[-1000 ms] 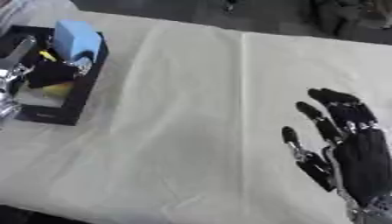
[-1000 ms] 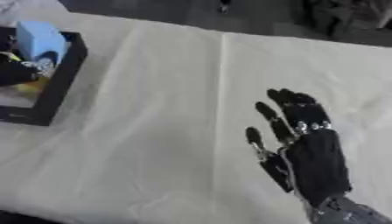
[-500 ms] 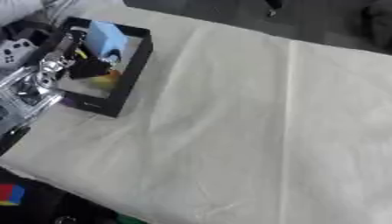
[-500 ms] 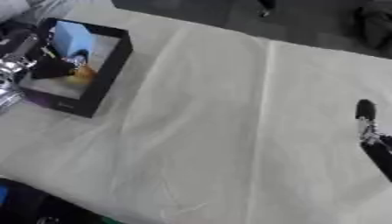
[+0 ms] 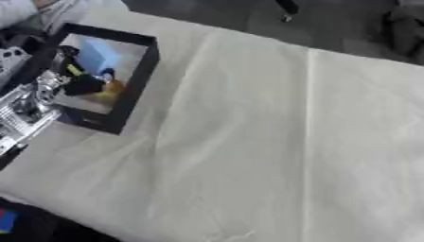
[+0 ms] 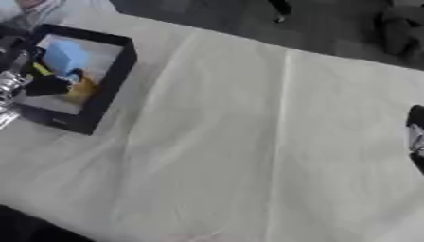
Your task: Pick up the objects with one hand, pass them to the other hand, and then place them into the box on the other side of the table.
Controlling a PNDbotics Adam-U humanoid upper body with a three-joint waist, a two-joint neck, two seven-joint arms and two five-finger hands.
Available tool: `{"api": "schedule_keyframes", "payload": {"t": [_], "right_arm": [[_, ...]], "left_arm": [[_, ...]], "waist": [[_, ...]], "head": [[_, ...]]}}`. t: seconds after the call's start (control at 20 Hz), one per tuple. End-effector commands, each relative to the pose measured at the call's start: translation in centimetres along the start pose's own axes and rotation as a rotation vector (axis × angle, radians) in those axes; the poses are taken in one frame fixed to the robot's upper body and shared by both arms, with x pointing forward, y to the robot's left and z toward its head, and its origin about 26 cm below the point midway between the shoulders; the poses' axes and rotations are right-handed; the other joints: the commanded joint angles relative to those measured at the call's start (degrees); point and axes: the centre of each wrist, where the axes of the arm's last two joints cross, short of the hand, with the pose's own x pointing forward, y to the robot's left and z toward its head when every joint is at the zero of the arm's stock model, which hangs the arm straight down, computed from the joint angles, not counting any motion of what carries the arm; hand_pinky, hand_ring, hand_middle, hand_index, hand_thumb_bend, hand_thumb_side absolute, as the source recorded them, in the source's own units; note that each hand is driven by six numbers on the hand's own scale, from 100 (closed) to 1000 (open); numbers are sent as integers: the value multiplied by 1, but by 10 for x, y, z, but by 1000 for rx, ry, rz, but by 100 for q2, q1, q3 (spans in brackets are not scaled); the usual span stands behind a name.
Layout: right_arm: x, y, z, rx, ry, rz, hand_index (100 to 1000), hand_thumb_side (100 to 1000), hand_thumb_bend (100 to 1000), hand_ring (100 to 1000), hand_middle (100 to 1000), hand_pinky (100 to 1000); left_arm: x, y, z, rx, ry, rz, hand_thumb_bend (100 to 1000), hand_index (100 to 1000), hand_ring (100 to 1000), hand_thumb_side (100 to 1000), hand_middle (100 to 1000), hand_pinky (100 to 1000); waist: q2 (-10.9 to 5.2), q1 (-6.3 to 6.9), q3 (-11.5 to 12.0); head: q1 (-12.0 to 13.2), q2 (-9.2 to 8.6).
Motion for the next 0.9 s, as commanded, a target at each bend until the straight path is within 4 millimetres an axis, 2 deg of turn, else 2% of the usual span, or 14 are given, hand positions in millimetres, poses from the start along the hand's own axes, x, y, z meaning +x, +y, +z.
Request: {"api": "schedule_keyframes", "payload": {"t": [0.05, 0.15, 0.3, 0.6, 0.65, 0.75, 0.9], "right_arm": [[-4, -4, -7, -175, 94, 120, 744, 213, 296, 770, 758, 691], [-4, -5, -8, -176, 96, 123, 744, 218, 289, 769, 758, 689], [-5, -5, -9, -181, 94, 129, 744, 220, 288, 769, 758, 692], [-8, -6, -11, -188, 100, 142, 744, 225, 280, 769, 759, 689], [-9, -7, -11, -190, 102, 145, 744, 227, 277, 769, 759, 688], [-11, -8, -14, -198, 116, 153, 746, 233, 265, 770, 760, 680], [-18, -10, -19, -208, 157, 163, 748, 242, 239, 774, 763, 670]], "left_arm": [[-5, 18, -12, 223, 178, -75, 800, 836, 586, 401, 658, 995], [-10, 19, -16, 253, 194, -93, 915, 860, 611, 429, 680, 1000], [-13, 21, -21, 294, 201, -123, 1000, 877, 624, 475, 693, 1000], [-12, 26, -22, 289, 199, -133, 1000, 890, 634, 525, 700, 1000], [-10, 28, -21, 280, 193, -125, 938, 882, 619, 532, 693, 1000], [0, 36, -11, 283, 147, -86, 756, 878, 567, 575, 681, 1000], [23, 51, 22, 278, 34, 43, 567, 869, 499, 713, 709, 1000]], "waist": [[-77, 42, 2], [-82, 50, 11], [-95, 67, 18], [-122, 109, 30], [-128, 118, 39], [-135, 133, 59], [-147, 155, 93]], "head": [[-15, -54], [1, -45], [20, -22], [11, 34], [-3, 46], [-107, 77], [-402, 119]]}}
